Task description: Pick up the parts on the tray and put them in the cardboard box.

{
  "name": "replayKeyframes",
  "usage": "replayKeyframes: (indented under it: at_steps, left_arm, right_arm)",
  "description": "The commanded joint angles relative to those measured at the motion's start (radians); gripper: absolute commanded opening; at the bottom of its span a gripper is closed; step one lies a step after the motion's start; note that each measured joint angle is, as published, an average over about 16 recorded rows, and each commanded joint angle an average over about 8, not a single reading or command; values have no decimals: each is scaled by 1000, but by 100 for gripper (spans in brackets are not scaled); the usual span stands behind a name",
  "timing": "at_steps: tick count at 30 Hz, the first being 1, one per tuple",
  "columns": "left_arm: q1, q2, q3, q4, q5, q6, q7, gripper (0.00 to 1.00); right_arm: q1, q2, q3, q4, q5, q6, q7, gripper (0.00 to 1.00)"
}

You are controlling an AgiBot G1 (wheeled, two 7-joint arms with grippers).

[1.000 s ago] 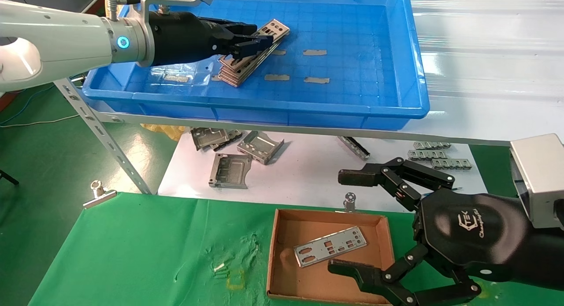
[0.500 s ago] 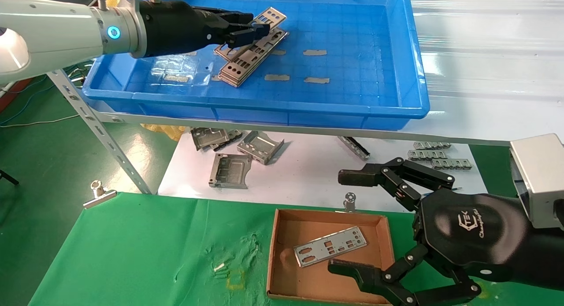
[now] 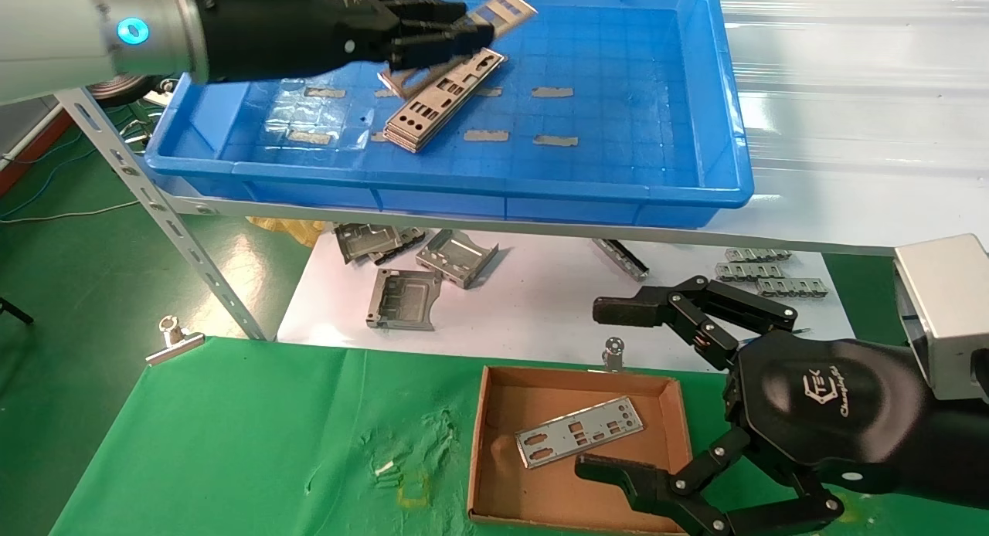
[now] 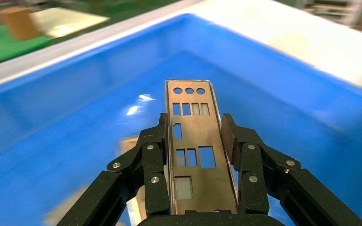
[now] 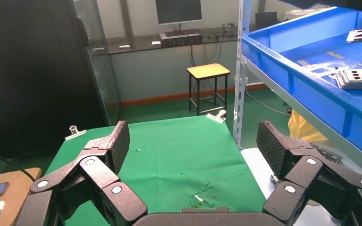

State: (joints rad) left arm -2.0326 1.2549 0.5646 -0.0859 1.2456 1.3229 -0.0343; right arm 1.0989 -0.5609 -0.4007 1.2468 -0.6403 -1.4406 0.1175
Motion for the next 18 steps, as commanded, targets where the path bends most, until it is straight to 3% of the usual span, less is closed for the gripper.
replayKeyframes:
  at_steps: [1, 5, 9, 18]
  left_arm:
    - [0, -16, -6, -4, -11, 76, 7, 0]
    - [14, -52, -10, -32, -29, 224, 44, 0]
    - [47, -91, 8, -106, -44, 280, 72, 0]
    - [190, -238, 147, -523, -211, 284, 47, 0]
  right_arm:
    - [0, 0, 0, 0, 0, 0, 0, 100]
    - [0, 0, 0, 0, 0, 0, 0, 100]
    - [0, 0, 0, 0, 0, 0, 0, 100]
    - [0, 0, 0, 0, 0, 0, 0, 100]
